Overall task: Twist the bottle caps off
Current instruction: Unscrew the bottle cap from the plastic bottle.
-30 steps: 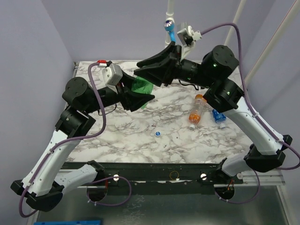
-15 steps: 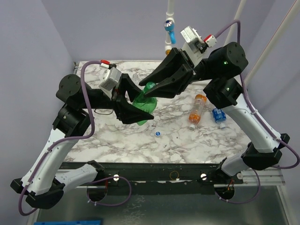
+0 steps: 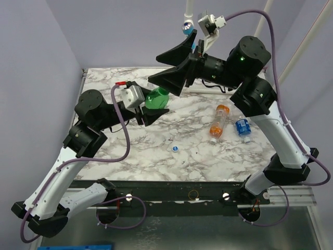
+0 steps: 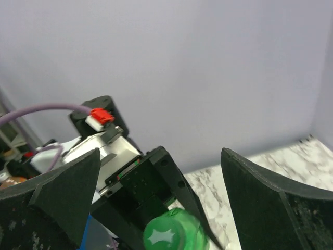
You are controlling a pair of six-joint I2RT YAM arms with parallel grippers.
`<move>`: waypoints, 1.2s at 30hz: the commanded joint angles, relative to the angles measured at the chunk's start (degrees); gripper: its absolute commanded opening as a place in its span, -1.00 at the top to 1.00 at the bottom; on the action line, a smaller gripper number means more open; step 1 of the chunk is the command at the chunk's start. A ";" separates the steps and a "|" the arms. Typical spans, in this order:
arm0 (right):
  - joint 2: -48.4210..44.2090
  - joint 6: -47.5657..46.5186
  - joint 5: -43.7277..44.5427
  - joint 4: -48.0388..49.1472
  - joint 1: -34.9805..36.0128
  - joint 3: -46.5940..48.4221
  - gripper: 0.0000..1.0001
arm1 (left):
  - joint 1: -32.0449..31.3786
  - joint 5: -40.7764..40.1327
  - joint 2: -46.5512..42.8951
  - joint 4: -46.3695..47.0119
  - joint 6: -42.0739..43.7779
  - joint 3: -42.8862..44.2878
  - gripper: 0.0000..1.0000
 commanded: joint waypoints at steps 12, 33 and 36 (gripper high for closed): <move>1.32 -1.82 24.05 -3.42 0.03 -5.77 -0.33 | 0.00 -28.52 1.99 2.14 9.10 -1.19 1.00; 0.71 -0.59 16.57 1.02 -0.03 -7.46 0.99 | 0.00 -21.37 0.99 3.88 -0.11 -1.05 1.00; 0.88 -2.71 4.30 0.93 -0.28 -6.27 0.99 | 0.00 -11.58 0.27 4.31 -5.26 -0.18 1.00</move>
